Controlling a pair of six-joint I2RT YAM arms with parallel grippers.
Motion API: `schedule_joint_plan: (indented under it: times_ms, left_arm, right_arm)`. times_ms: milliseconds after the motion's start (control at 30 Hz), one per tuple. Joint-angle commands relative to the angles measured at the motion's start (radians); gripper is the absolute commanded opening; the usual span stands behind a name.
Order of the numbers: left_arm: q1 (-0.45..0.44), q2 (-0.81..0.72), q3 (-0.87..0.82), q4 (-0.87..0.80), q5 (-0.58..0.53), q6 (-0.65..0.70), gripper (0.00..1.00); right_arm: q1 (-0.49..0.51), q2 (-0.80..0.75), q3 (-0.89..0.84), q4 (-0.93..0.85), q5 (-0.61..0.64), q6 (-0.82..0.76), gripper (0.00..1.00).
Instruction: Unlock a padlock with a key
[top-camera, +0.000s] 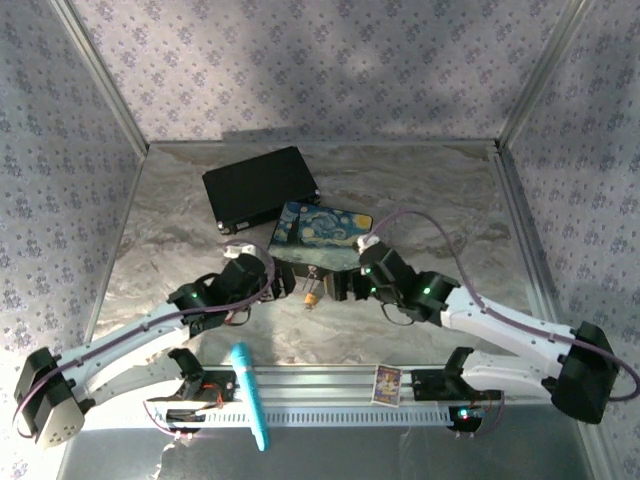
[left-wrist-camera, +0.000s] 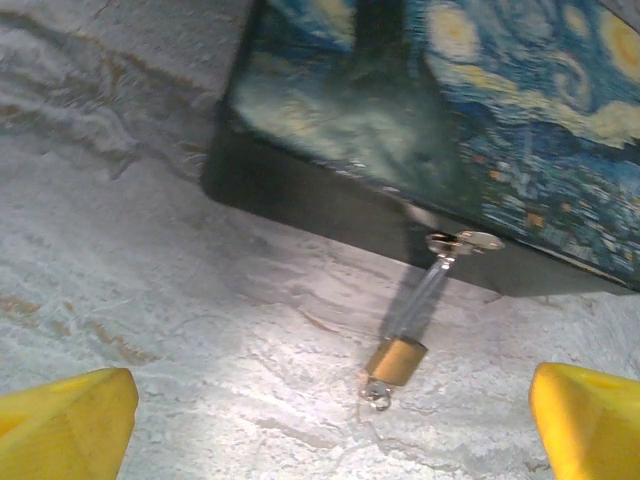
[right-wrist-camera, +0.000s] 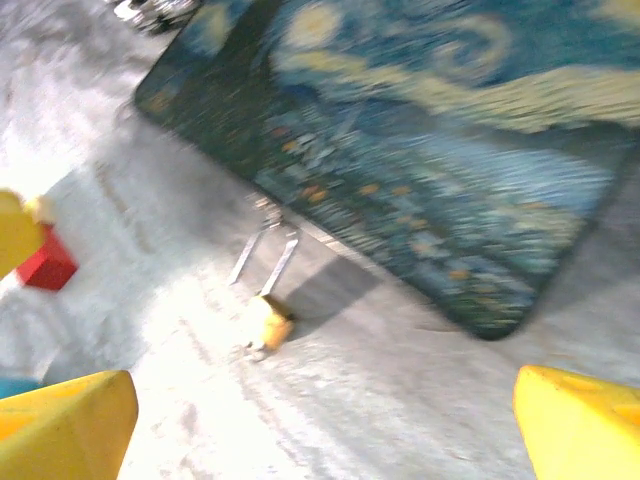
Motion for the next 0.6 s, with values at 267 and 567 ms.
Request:
schedule_joint_plan:
  times_ms: [267, 567]
  left_arm:
    - [0.101, -0.004, -0.047, 0.07, 0.18, 0.015, 1.0]
    - [0.1, -0.017, -0.094, 0.093, 0.179, -0.018, 1.0]
  right_arm:
    - [0.07, 0.39, 0.021, 0.313, -0.081, 0.07, 0.9]
    - [0.097, 0.512, 0.03, 0.372, -0.004, 0.055, 0.64]
